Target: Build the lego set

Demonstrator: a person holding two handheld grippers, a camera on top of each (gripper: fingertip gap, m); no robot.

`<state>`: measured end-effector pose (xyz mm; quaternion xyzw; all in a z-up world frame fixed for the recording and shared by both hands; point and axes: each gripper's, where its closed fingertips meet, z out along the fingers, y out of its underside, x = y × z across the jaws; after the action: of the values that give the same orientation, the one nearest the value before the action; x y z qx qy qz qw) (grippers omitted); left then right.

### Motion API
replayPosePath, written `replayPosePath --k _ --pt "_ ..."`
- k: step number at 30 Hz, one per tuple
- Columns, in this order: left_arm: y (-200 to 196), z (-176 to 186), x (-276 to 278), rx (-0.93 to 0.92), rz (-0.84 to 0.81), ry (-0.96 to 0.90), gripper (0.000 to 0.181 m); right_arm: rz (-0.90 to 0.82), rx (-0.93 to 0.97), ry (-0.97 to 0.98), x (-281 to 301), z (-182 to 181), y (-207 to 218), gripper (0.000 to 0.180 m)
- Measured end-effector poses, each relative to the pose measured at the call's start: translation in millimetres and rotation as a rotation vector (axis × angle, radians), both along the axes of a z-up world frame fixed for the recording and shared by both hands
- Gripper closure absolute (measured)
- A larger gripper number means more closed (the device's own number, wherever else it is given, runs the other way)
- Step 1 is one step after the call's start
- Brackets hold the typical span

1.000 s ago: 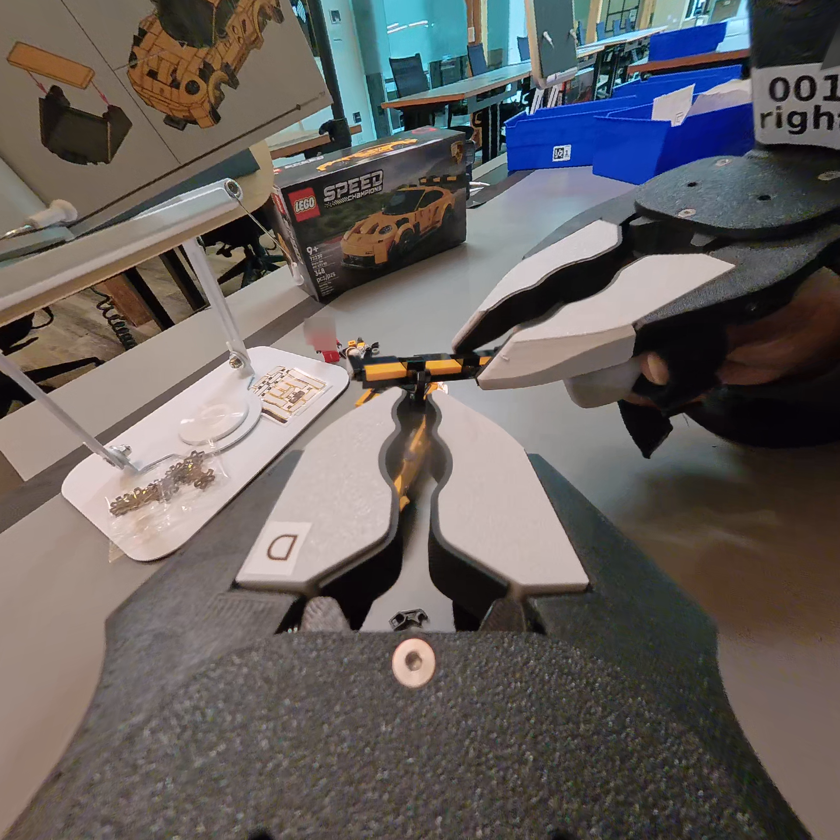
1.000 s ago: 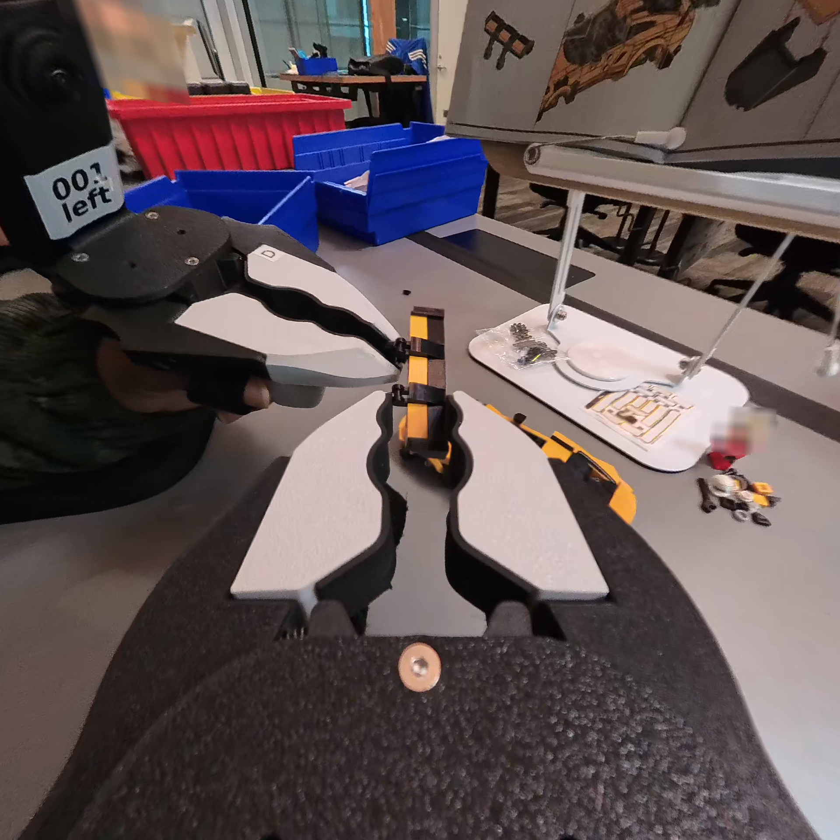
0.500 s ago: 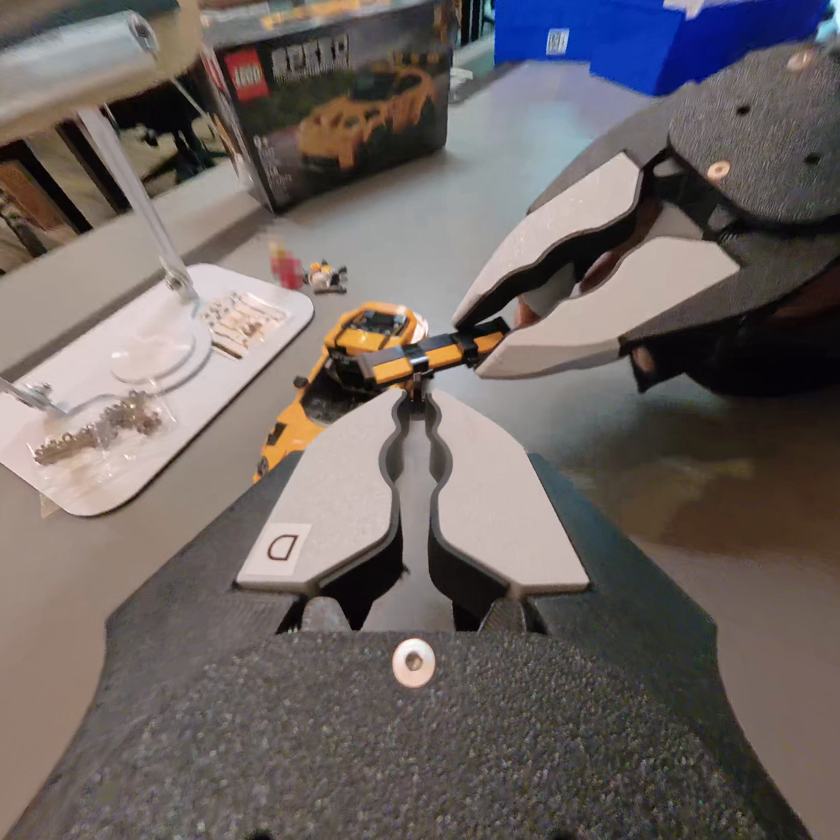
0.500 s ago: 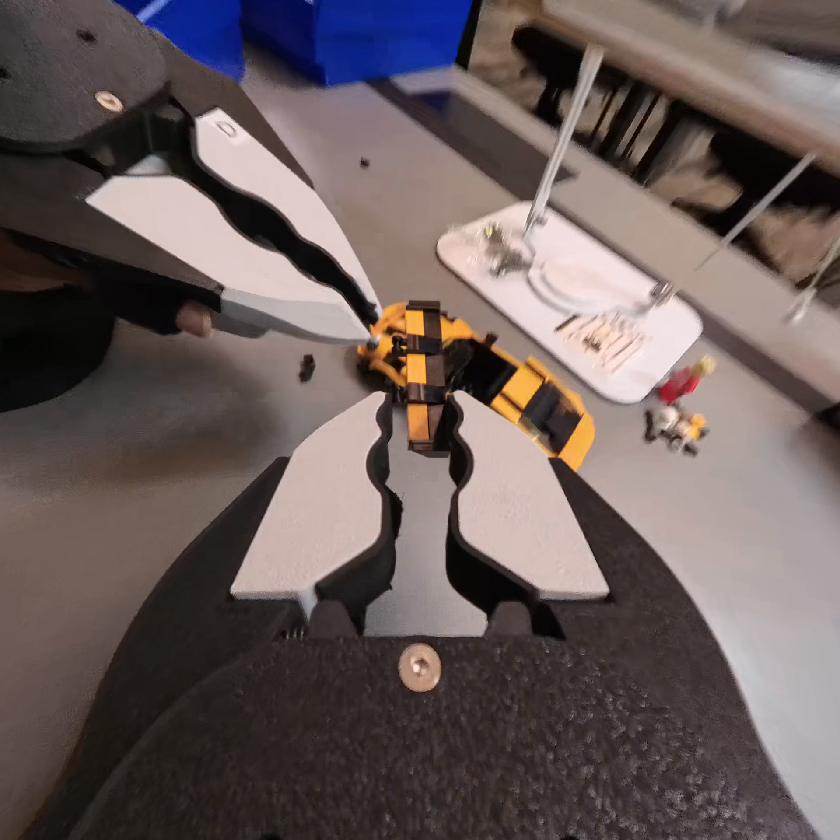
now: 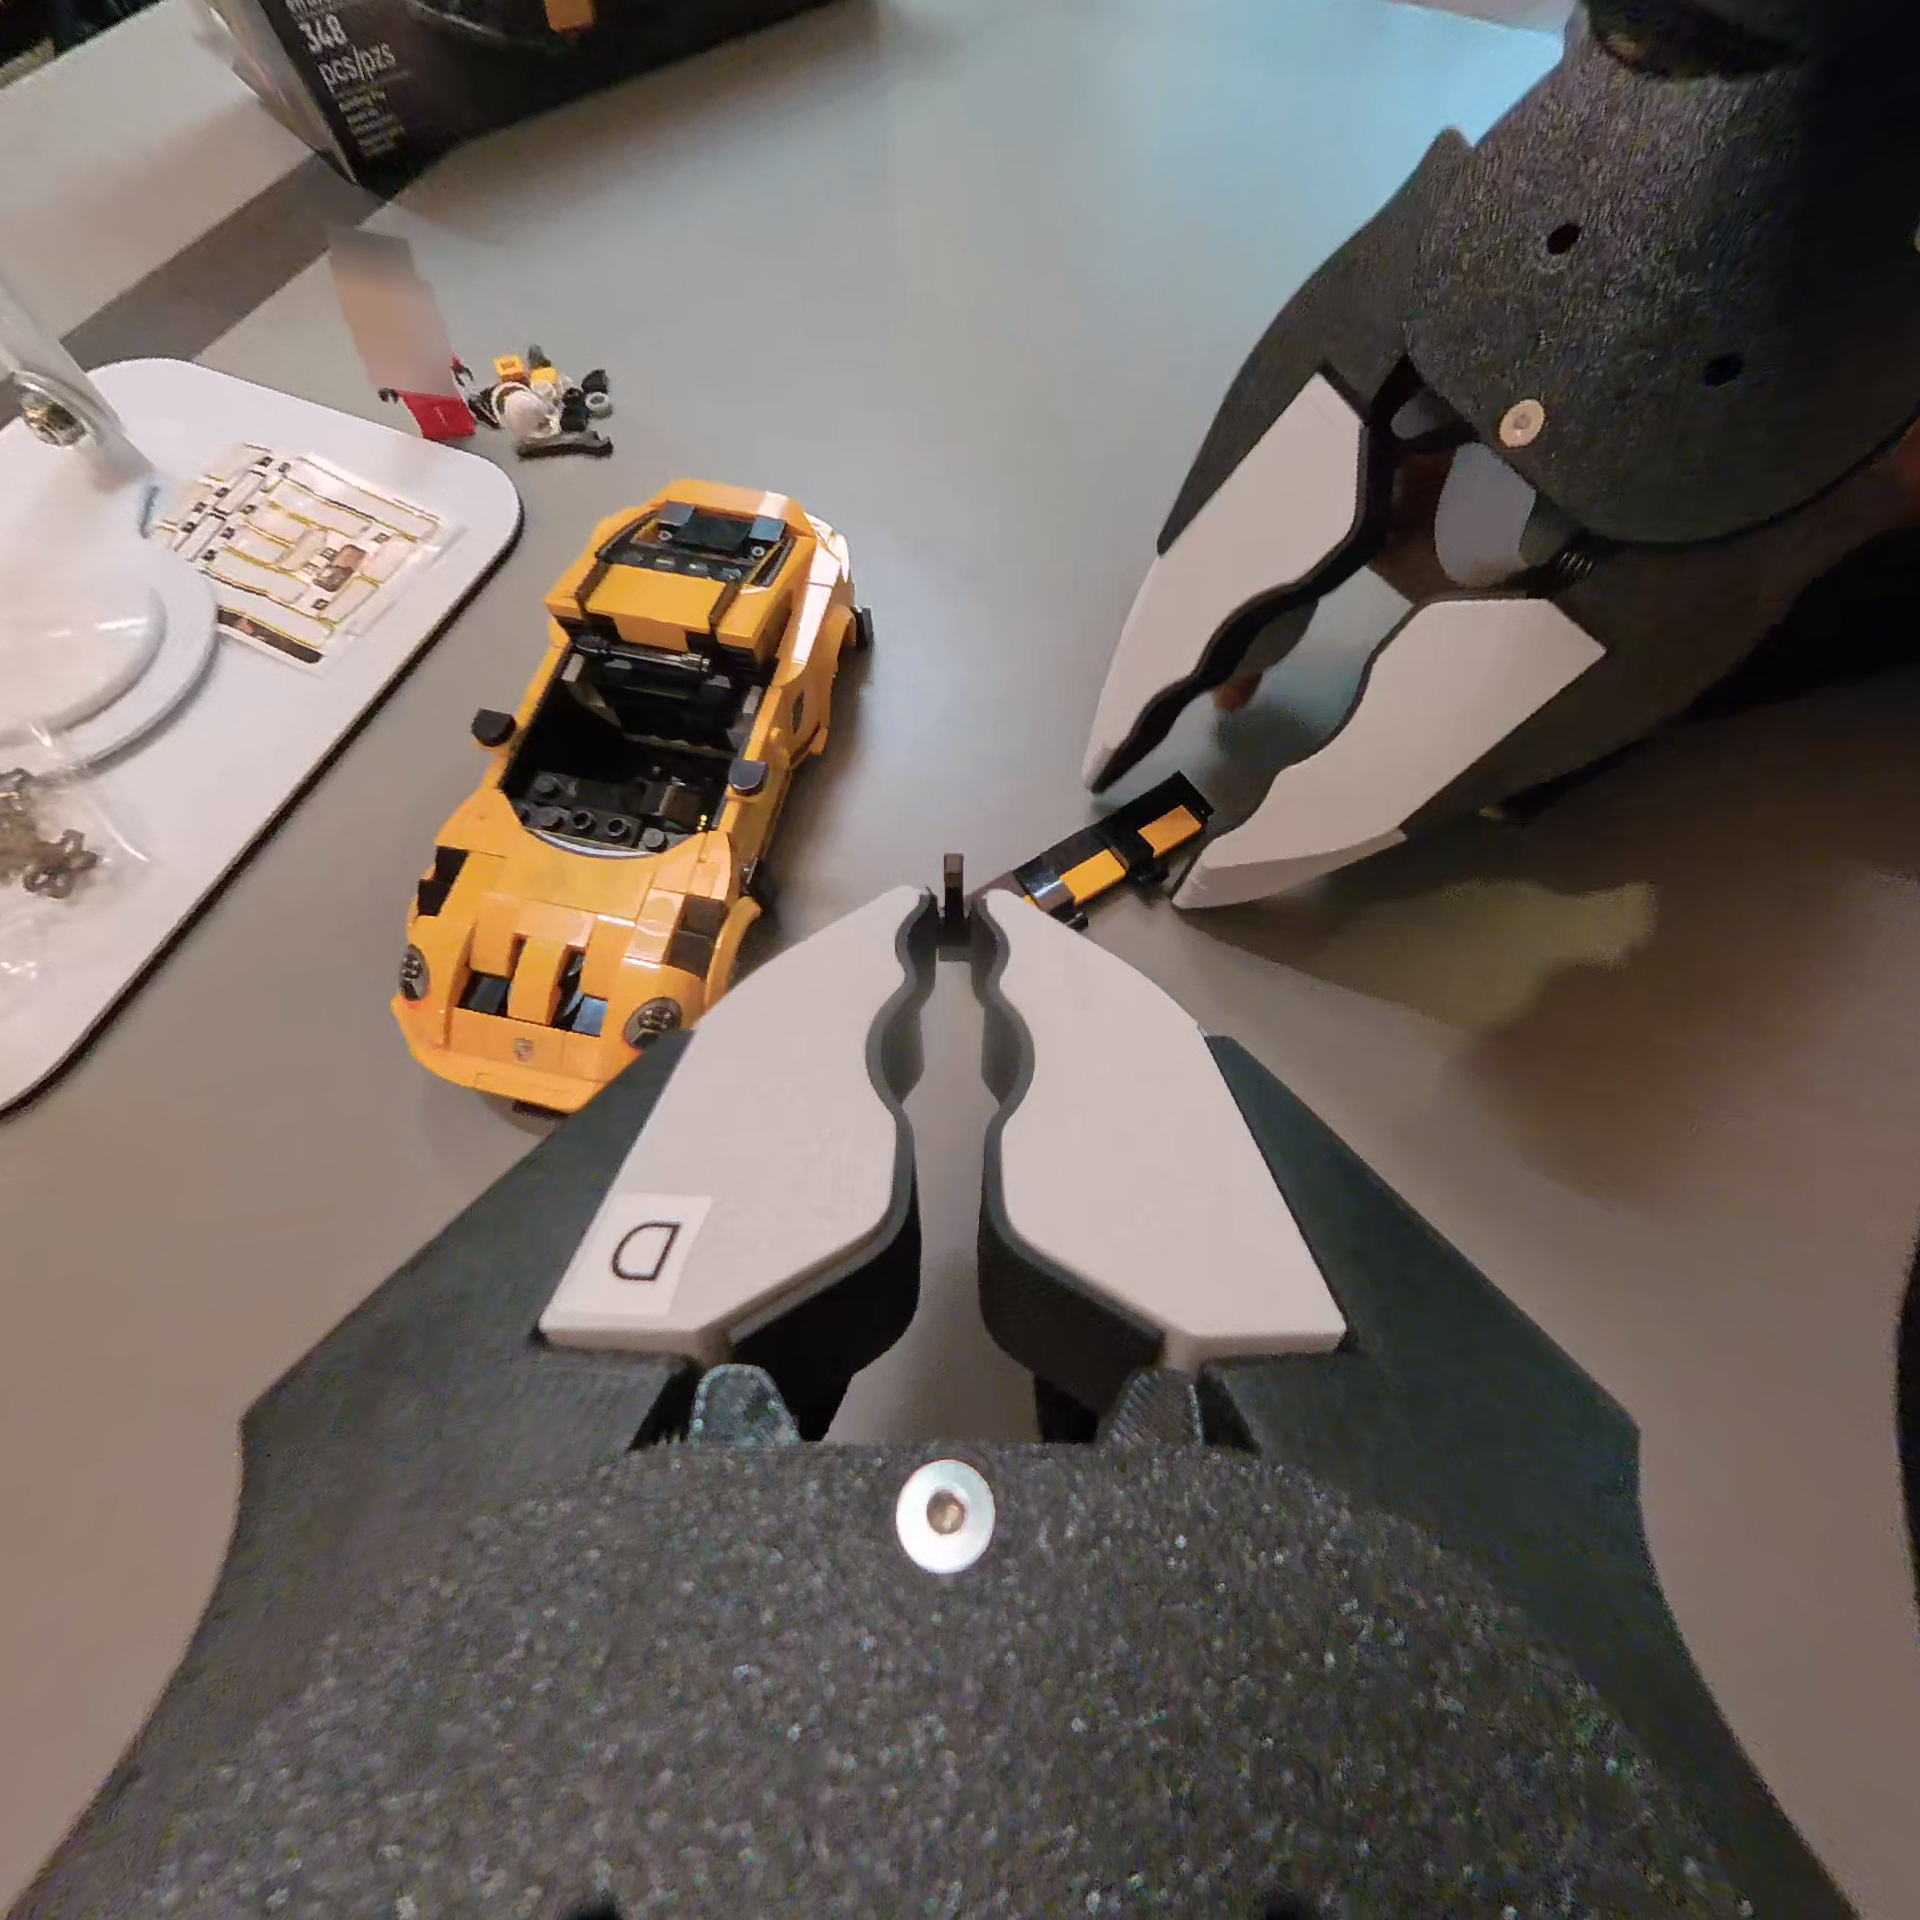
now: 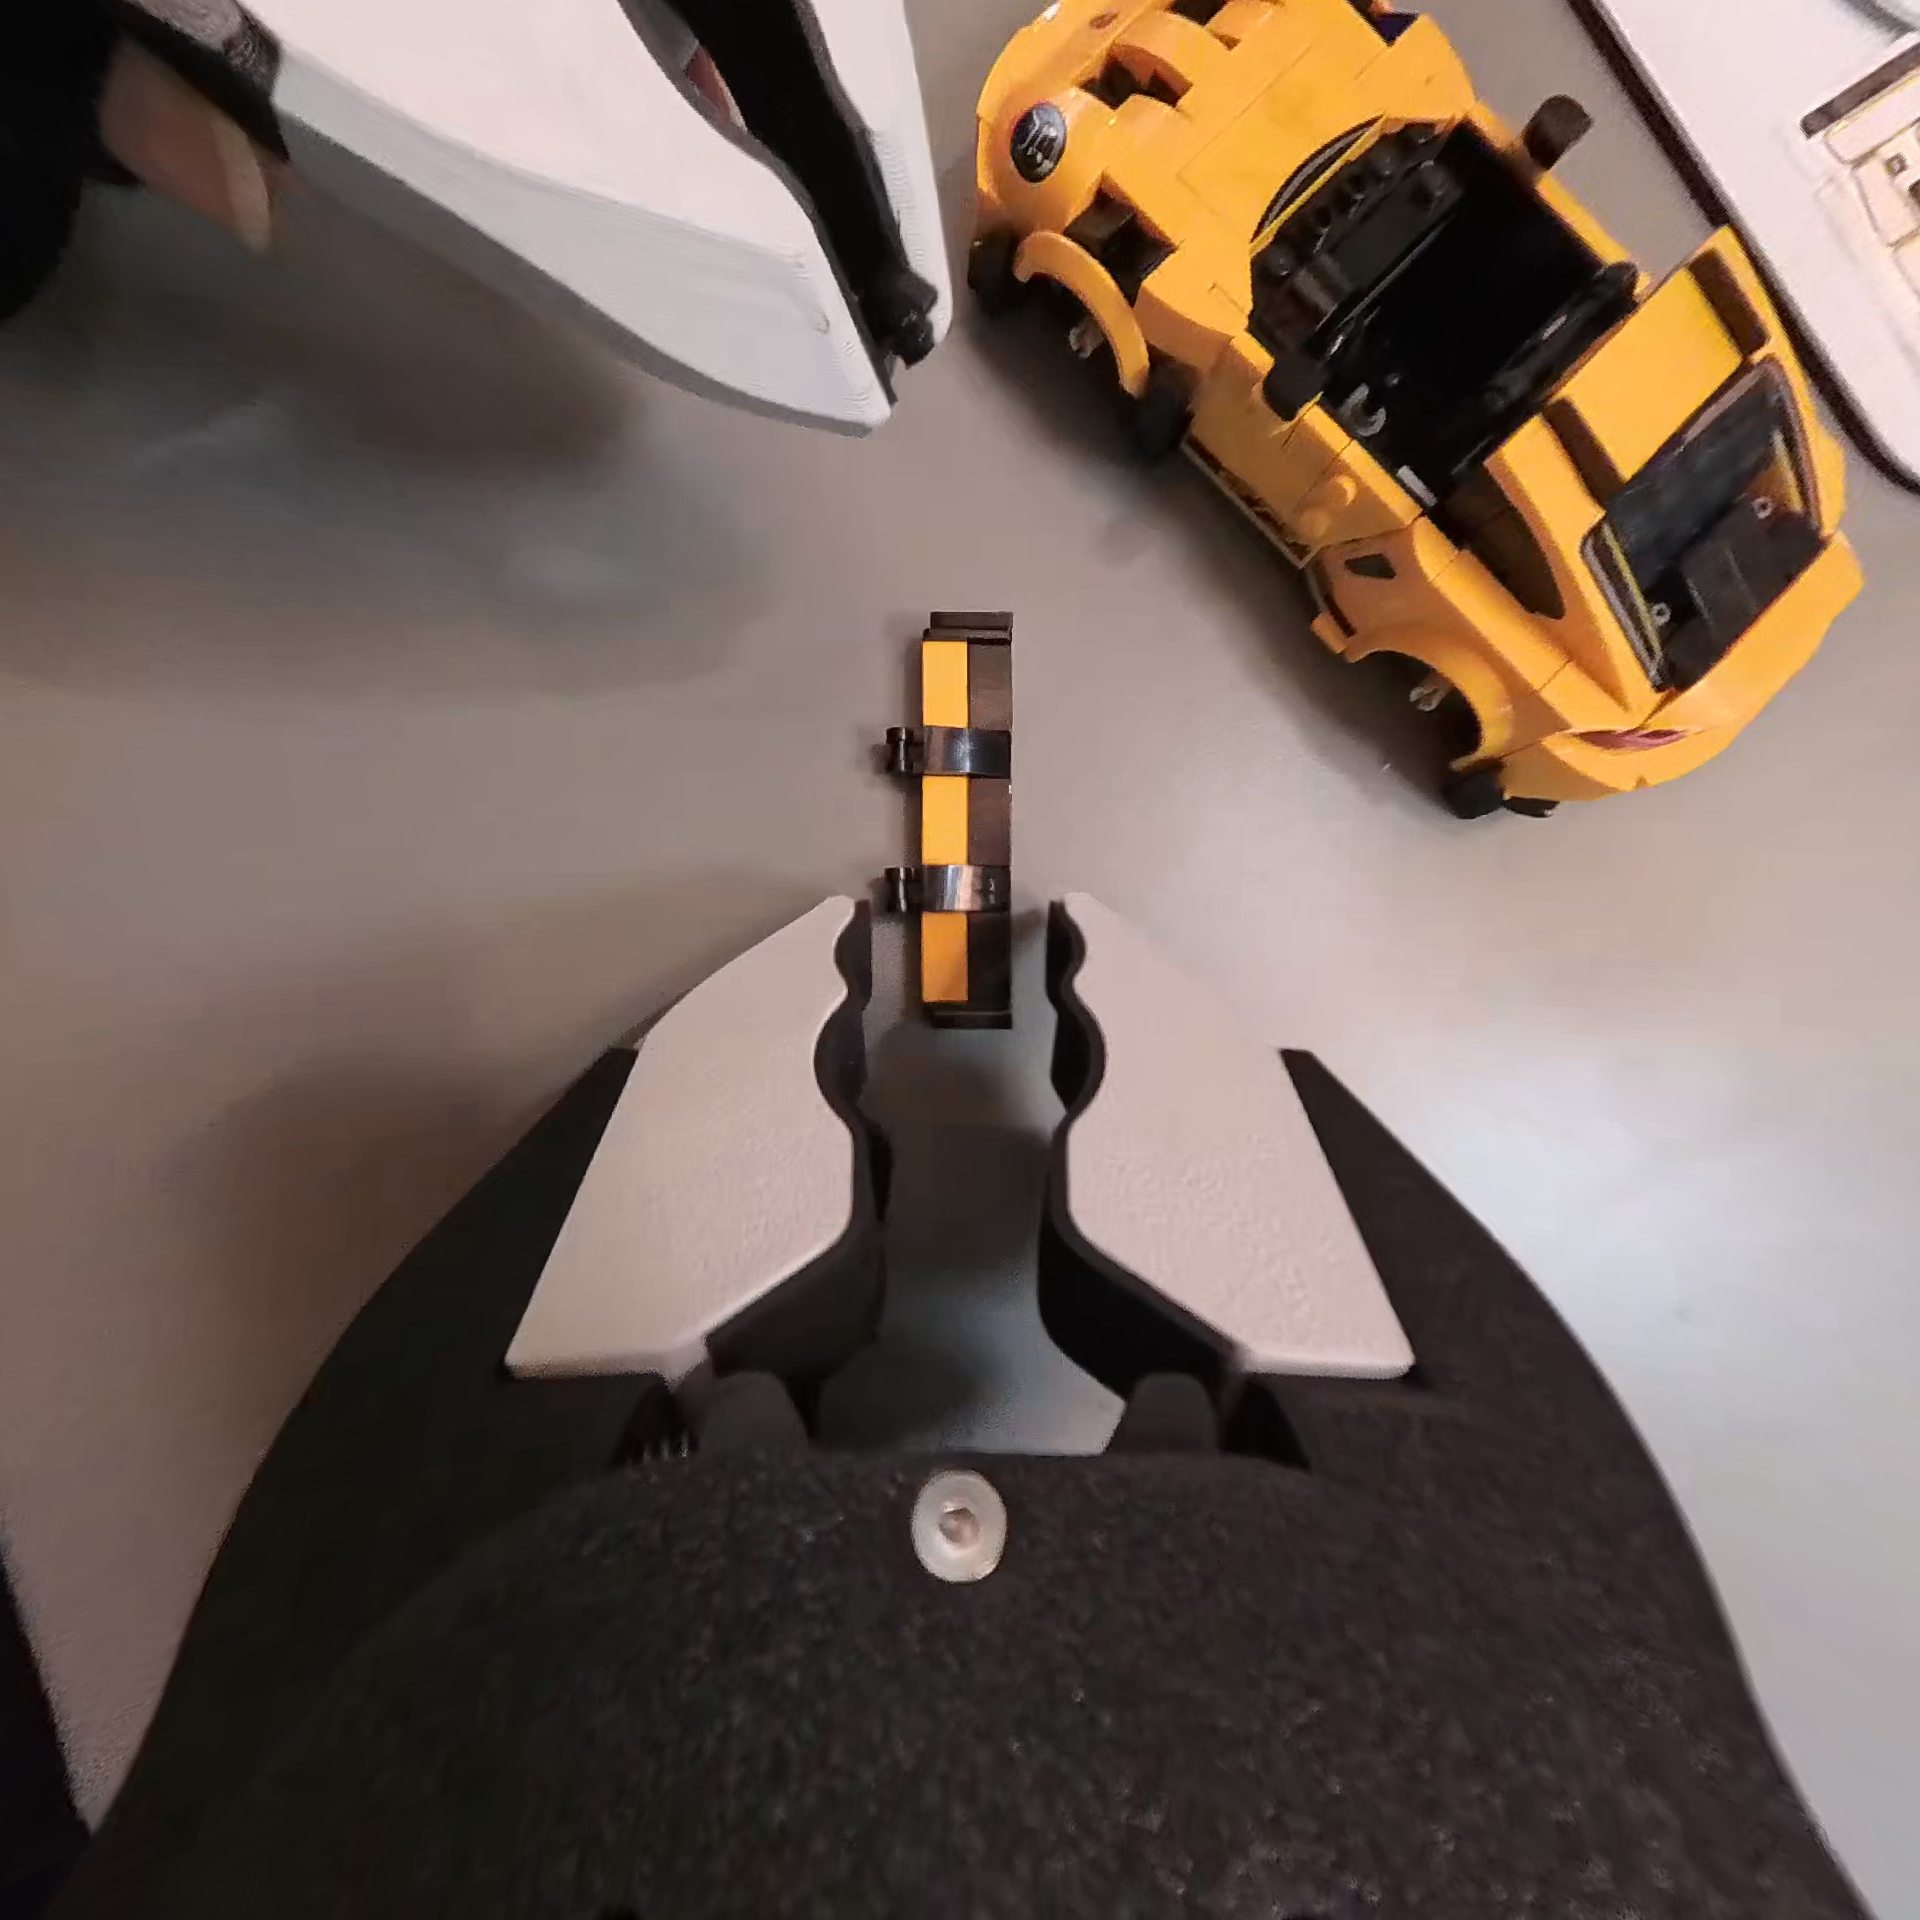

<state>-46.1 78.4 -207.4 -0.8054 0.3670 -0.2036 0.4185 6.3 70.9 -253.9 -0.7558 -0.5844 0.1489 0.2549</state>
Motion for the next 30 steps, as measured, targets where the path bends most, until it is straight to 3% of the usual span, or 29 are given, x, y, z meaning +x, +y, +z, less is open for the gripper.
replayPosePath --k 8,12,15,23,30 --pt "-2.1 -3.7 -5.5 -0.049 0.016 0.014 0.175 0.197 -0.03 -0.118 -14.2 0.6 -0.6 0.146" --pt "-4.2 -3.0 -6.7 -0.055 0.013 0.018 0.175 0.215 -0.12 -0.132 -19.1 -4.3 6.7 0.163" --pt "-7.3 -6.2 -5.0 -0.07 0.0 0.028 0.175 0.21 -0.171 -0.12 -19.6 -3.7 7.4 0.163" --pt "-7.4 -13.1 -2.9 -0.086 -0.006 0.041 0.175 -0.034 -0.434 0.295 -41.9 25.9 12.5 0.164" --pt "-2.6 -13.5 -1.0 -0.048 0.017 0.066 0.175 -0.091 -0.356 0.372 -50.3 32.9 12.0 0.164"
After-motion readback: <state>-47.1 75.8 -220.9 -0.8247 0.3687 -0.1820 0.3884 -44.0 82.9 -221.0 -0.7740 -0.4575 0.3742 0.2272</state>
